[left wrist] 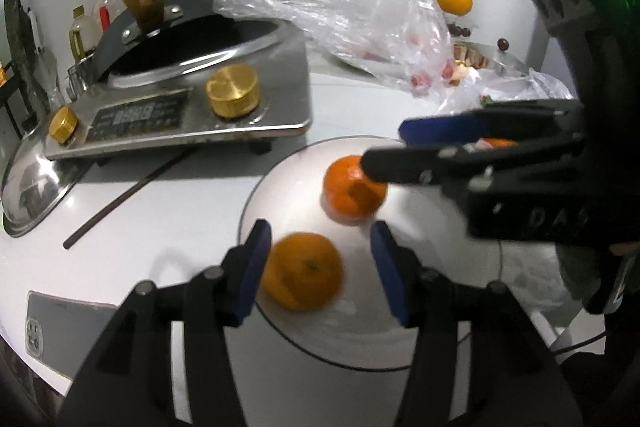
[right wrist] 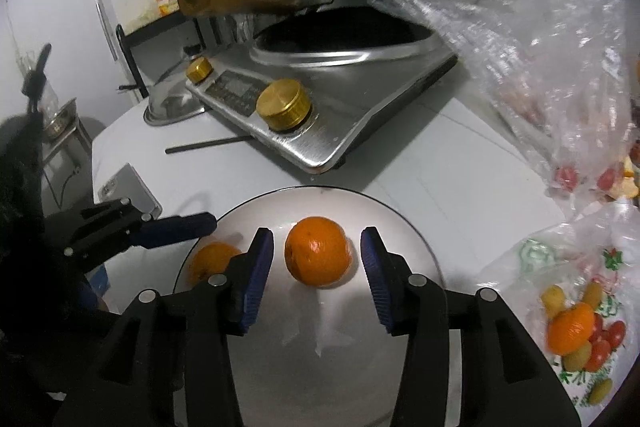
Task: Organize fruits
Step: 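Open the left tool onto the plate while the right tool releases its orange, then grasp a mandarin with the left tool while the right tool grasps a yellow fruit, then carry both fruits to the plate and open the left tool on the orange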
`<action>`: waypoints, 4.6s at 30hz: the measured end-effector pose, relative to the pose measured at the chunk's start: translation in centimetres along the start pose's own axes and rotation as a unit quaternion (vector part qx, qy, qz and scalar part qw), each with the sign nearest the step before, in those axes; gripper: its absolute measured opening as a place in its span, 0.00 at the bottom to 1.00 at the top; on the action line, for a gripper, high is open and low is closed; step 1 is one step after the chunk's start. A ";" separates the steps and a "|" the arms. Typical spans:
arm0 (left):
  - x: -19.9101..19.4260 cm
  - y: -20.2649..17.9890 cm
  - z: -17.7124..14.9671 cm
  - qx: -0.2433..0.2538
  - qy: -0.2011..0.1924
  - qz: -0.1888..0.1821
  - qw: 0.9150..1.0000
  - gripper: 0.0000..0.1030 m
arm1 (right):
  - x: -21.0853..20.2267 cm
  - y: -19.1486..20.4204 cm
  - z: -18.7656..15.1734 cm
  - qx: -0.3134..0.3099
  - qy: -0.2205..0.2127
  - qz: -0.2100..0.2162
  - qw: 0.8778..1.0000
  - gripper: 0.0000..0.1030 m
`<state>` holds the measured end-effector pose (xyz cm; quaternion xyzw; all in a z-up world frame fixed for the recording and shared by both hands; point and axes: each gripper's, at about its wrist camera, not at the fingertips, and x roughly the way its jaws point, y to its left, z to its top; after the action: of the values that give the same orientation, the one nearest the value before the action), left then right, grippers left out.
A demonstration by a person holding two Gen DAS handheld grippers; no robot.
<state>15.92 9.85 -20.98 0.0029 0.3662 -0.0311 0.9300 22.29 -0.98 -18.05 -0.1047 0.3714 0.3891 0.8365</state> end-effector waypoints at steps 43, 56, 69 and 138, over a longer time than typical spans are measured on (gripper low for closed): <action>4.7 -21.4 4.9 0.100 -0.023 -0.050 0.993 0.68 | -13.0 -17.4 -13.1 0.076 -0.011 -0.172 0.982 0.56; 8.5 -21.3 7.4 0.118 -0.005 -0.054 0.992 0.55 | -11.2 -18.1 -12.6 0.061 0.007 -0.127 0.990 0.43; 11.0 -21.1 8.3 0.137 0.012 -0.054 0.989 0.37 | -10.4 -19.5 -12.5 0.084 0.024 -0.124 0.988 0.28; 0.1 -3.9 0.1 0.049 -0.038 0.000 0.998 0.32 | -7.1 -2.2 -5.8 -0.020 0.010 -0.096 0.995 0.28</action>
<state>15.86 5.97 -20.88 0.0478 0.3290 -0.0488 0.9418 17.74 -9.25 -17.35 -0.1604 0.3605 0.3130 0.8639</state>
